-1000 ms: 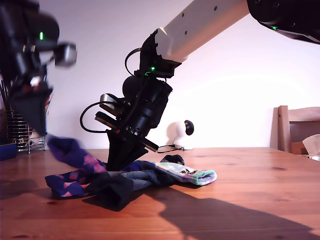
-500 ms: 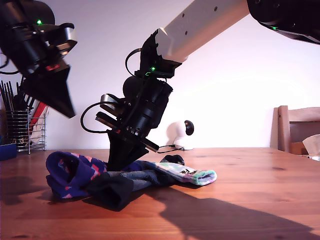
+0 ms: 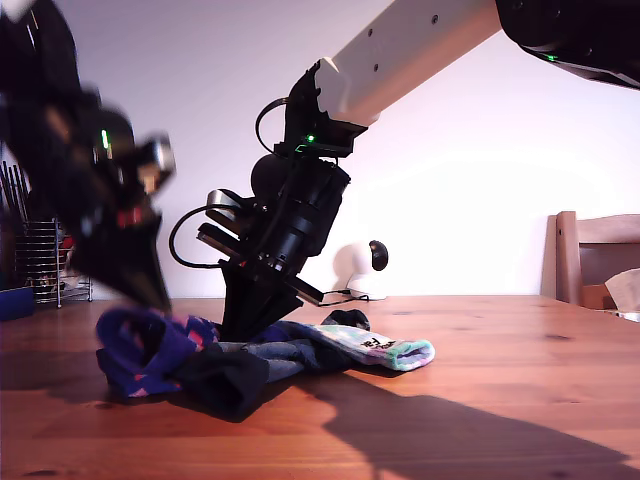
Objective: Fold the socks in front of you. After folding them, place them to the left side.
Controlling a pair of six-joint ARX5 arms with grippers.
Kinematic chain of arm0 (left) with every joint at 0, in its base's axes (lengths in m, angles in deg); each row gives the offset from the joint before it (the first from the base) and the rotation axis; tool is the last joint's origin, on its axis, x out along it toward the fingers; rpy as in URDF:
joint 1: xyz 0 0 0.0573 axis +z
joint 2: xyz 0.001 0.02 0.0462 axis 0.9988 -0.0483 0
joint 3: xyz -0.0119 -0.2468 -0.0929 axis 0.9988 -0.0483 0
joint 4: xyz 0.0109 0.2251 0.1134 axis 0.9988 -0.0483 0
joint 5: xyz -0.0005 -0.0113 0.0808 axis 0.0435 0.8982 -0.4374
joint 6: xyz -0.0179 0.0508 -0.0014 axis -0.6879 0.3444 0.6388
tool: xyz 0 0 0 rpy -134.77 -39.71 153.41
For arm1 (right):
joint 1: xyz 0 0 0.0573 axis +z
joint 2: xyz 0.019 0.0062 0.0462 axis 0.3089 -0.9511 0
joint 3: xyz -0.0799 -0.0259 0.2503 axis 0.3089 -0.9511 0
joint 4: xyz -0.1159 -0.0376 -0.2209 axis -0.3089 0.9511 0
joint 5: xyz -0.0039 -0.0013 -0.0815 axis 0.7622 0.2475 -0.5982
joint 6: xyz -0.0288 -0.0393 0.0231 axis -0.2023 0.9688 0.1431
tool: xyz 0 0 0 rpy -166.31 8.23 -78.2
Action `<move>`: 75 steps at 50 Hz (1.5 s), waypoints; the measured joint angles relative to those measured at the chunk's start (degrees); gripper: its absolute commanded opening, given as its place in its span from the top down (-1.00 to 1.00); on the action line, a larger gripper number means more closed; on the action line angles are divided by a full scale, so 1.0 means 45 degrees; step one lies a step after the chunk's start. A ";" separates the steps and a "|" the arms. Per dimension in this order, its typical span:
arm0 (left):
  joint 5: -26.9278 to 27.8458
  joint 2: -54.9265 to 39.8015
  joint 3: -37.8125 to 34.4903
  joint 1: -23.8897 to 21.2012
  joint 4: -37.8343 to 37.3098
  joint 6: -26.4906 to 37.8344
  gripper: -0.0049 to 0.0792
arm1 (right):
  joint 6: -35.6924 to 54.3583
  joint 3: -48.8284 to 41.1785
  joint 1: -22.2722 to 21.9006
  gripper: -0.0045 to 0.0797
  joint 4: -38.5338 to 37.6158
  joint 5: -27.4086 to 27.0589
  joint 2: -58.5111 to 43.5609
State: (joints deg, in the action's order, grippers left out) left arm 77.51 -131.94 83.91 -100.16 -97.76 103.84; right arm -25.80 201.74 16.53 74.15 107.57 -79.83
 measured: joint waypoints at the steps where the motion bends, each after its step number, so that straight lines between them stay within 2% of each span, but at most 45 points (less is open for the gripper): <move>1: 0.0029 -0.0058 0.0000 0.0000 0.0019 0.0024 0.93 | -0.0049 0.0000 0.0000 0.92 0.0000 0.0000 0.0000; 8: 0.0277 -0.0287 0.0000 0.0000 0.0257 0.0248 0.93 | -0.0282 0.0000 0.0000 0.92 -0.0019 -0.0005 0.0000; 15: -0.0631 -0.0554 -0.0005 -0.0024 0.0578 0.0306 0.93 | -0.0321 0.0005 0.0000 0.92 -0.0015 0.0000 0.0000; 26: -0.1035 -0.0709 -0.0369 -0.0024 0.1020 0.0549 0.93 | -0.0631 0.0685 -0.0015 0.90 0.0423 -0.0078 -0.0083; 29: -0.1112 -0.0704 -0.0466 -0.0024 0.1141 0.0588 0.93 | -0.0656 0.0991 -0.0058 0.81 0.0486 -0.0087 -0.0078; 36: -0.1282 -0.0690 -0.0510 -0.0024 0.1195 0.0612 0.93 | -0.0656 0.1588 -0.0165 0.33 0.0442 -0.0321 -0.0078; 39: -0.1331 -0.0685 -0.0510 -0.0024 0.1190 0.0617 0.93 | -0.0641 0.1656 -0.0165 0.25 0.0447 -0.0602 -0.0078; 47: -0.1734 -0.0607 -0.0510 -0.0063 0.1083 0.0690 0.93 | -0.0340 0.1656 -0.0272 0.25 0.0495 -0.1661 -0.0078; 55: -0.2142 -0.0525 -0.0505 -0.0131 0.0947 0.0777 0.93 | -0.0029 0.1656 -0.0272 0.20 0.0432 -0.1860 -0.0078; 75: -0.2191 -0.0525 -0.0505 -0.0097 0.0976 0.0816 0.93 | 0.0078 0.1656 -0.0330 0.18 0.1360 -0.0806 -0.0078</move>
State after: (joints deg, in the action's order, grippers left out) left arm 67.65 -134.30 81.64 -100.60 -93.37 107.52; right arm -25.45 209.20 15.05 80.27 103.94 -80.18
